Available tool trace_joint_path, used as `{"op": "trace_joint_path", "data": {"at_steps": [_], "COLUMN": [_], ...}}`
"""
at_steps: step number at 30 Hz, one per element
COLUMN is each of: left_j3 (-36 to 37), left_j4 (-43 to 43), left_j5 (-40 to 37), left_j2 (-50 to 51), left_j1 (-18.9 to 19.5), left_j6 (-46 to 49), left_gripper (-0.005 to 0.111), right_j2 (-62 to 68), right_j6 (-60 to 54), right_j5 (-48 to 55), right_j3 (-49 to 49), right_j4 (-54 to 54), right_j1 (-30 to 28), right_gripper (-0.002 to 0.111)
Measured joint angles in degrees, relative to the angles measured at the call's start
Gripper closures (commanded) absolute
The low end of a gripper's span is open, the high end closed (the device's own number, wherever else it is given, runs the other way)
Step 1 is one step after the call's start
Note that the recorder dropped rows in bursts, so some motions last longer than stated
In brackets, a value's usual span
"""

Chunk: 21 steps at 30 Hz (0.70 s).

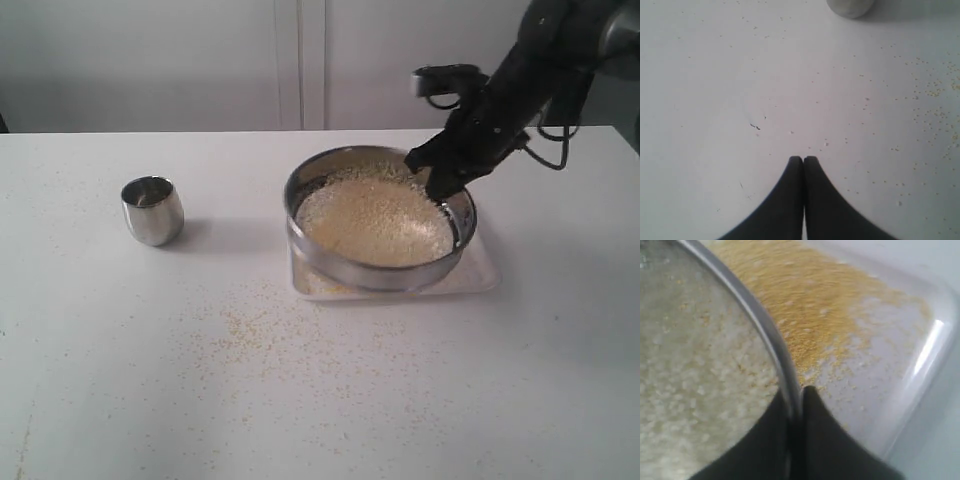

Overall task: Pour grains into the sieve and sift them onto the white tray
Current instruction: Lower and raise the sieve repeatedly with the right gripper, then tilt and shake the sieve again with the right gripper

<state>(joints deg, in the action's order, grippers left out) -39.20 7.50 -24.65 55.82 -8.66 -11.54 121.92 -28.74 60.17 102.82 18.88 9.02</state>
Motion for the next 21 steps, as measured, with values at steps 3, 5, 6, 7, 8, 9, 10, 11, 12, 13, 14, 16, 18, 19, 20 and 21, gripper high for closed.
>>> {"op": "trace_joint_path", "data": {"at_steps": [3,5,6,7,8,9,10,11,12,13,14,16,18,19,20,21], "left_j3": [0.0,0.0,0.0,0.0,0.0,0.0,0.0,0.0,0.0,0.0,0.0,0.0,0.0,0.0,0.0,0.0], "left_j4": [0.0,0.0,0.0,0.0,0.0,0.0,0.0,0.0,0.0,0.0,0.0,0.0,0.0,0.0,0.0,0.0], "left_j5": [0.0,0.0,0.0,0.0,0.0,0.0,0.0,0.0,0.0,0.0,0.0,0.0,0.0,0.0,0.0,0.0], "left_j2": [0.0,0.0,0.0,0.0,0.0,0.0,0.0,0.0,0.0,0.0,0.0,0.0,0.0,0.0,0.0,0.0], "left_j1": [0.0,0.0,0.0,0.0,0.0,0.0,0.0,0.0,0.0,0.0,0.0,0.0,0.0,0.0,0.0,0.0], "left_j6": [0.0,0.0,0.0,0.0,0.0,0.0,0.0,0.0,0.0,0.0,0.0,0.0,0.0,0.0,0.0,0.0], "left_gripper": [0.107,0.107,0.107,0.107,0.107,0.107,0.107,0.107,0.107,0.107,0.107,0.107,0.107,0.107,0.107,0.107], "right_j2": [-0.06,-0.06,-0.06,-0.06,-0.09,-0.19,-0.19,-0.19,-0.19,-0.19,-0.19,-0.22,-0.67,-0.67,-0.67,-0.67], "right_j6": [14.3,27.04,27.98,26.06,22.28,9.19,6.15,10.96,16.45,28.27,29.06,13.02,8.9,20.75,25.29,21.12], "right_j5": [-1.62,-6.28,-7.78,-8.77,-8.77,-6.08,-4.05,-2.1,-2.38,-5.44,-6.85,-7.48,-4.47,-5.95,-8.09,-9.62], "right_j3": [-0.1,-0.1,-0.1,-0.1,-0.1,-0.1,-0.1,-0.33,-0.33,-0.33,-0.33,-0.33,-0.33,-0.33,-0.33,-0.33], "right_j4": [-4.22,-8.43,-8.85,-8.5,-7.36,-3.17,-3.07,-7.25,-9.43,-13.77,-13.87,-5.12,-3.22,-6.47,-7.65,-6.58], "right_j1": [1.27,0.15,-0.36,-0.79,-0.84,-0.14,0.36,1.62,1.6,0.52,-0.16,-1.09,0.75,0.81,-0.05,-0.96], "right_gripper": [0.108,0.108,0.108,0.108,0.108,0.108,0.108,0.108,0.108,0.108,0.108,0.108,0.108,0.108,0.108,0.108]}}
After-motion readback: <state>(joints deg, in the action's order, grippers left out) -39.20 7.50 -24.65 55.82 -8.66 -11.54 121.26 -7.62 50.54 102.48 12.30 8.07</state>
